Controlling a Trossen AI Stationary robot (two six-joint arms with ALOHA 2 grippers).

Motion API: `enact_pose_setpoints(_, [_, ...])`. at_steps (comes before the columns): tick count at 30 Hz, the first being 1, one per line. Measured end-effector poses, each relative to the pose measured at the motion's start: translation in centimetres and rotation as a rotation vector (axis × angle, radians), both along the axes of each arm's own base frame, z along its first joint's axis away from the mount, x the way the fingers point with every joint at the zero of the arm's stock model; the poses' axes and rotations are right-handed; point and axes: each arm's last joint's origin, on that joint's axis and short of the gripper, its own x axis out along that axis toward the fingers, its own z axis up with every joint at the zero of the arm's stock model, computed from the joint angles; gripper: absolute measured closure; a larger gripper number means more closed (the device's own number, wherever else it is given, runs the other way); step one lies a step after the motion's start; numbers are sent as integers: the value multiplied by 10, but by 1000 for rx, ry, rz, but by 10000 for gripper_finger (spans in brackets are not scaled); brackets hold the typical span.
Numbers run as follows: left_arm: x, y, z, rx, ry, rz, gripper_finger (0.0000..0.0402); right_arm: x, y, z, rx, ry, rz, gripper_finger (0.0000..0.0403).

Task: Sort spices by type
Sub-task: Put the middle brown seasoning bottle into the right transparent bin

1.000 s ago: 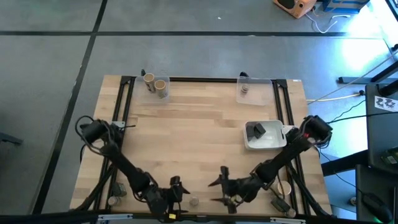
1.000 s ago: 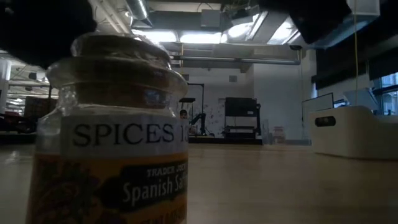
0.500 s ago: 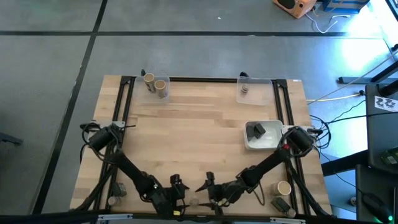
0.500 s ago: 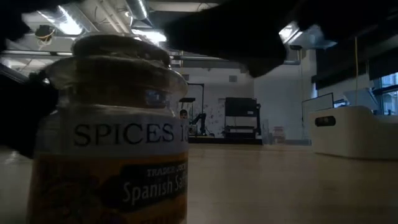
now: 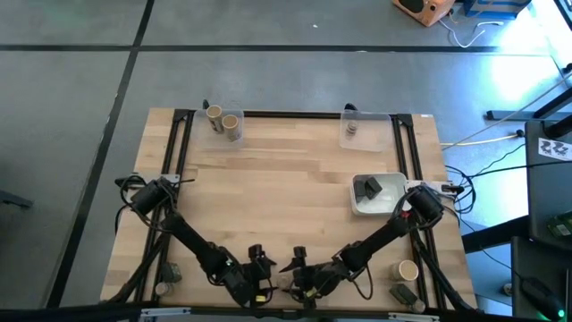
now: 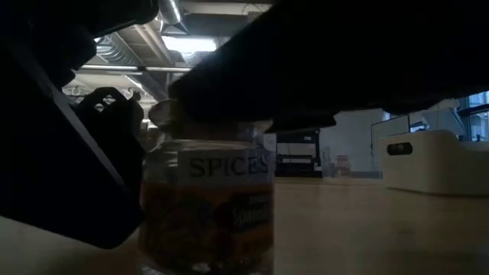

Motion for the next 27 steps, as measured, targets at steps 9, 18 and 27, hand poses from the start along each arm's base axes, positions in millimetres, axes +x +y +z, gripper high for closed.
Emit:
enact_pose_setpoints(9, [2,3,0,19,-14,26,57,2,1,-11,3,-4,5,145])
enact_pose_setpoints(18, [3,4,1,35,-14,18,57,3,-1,-10,-13,-9,-2,222])
enact_pose_setpoints(27, [8,10,1,90,-17,7,57,-9,-13,30,-135,53,-63,222])
